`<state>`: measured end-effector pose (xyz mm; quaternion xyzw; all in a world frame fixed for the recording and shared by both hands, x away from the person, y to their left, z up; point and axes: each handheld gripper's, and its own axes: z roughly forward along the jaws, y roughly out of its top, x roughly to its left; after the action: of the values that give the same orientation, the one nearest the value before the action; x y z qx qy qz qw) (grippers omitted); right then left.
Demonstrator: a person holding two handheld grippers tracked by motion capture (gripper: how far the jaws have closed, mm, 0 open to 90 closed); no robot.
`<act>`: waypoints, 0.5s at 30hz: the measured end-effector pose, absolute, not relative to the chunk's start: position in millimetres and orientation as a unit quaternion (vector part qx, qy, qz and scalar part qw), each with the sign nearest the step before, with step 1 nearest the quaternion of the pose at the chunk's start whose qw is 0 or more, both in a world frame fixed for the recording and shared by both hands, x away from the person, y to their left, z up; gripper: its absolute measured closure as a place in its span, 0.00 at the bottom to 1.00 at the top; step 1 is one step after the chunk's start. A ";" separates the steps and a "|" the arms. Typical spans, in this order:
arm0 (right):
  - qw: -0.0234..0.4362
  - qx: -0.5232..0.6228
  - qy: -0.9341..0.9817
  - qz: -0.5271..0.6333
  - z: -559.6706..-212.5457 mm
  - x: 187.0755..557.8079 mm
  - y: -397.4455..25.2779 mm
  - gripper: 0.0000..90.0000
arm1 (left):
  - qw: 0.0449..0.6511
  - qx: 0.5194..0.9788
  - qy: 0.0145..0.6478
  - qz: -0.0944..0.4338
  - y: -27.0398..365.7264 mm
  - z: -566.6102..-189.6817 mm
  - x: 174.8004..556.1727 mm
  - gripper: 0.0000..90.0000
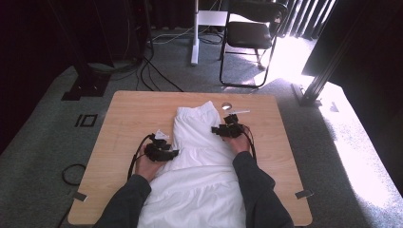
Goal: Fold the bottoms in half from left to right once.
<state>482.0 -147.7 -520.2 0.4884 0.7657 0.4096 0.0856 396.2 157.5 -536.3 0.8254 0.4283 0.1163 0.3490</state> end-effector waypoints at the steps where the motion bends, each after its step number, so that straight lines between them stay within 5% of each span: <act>1: 0.083 0.481 0.772 0.408 -524.0 483.7 -143.1 0.54 | 0.348 0.825 0.431 0.116 157.6 -537.6 396.3 0.57; 4: 0.092 0.470 0.785 0.393 -531.3 485.4 -132.7 0.57 | 0.343 0.825 0.435 0.115 158.7 -542.5 397.6 0.57; 6: 0.075 0.464 0.793 0.388 -533.8 487.5 -130.6 0.79 | 0.347 0.822 0.436 0.115 159.5 -543.1 397.6 0.57; 9: 0.089 0.449 0.801 0.386 -527.4 486.8 -130.9 0.99 | 0.347 0.823 0.434 0.119 159.0 -543.6 396.8 0.57; 15: 0.160 0.459 0.751 0.446 -485.1 482.7 -157.9 1.00 | 0.345 0.823 0.435 0.124 157.9 -543.7 395.5 0.57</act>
<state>482.7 -157.9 -485.1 0.4588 0.7514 0.4462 0.1604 395.5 157.9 -543.7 0.8227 0.4347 0.1243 0.3445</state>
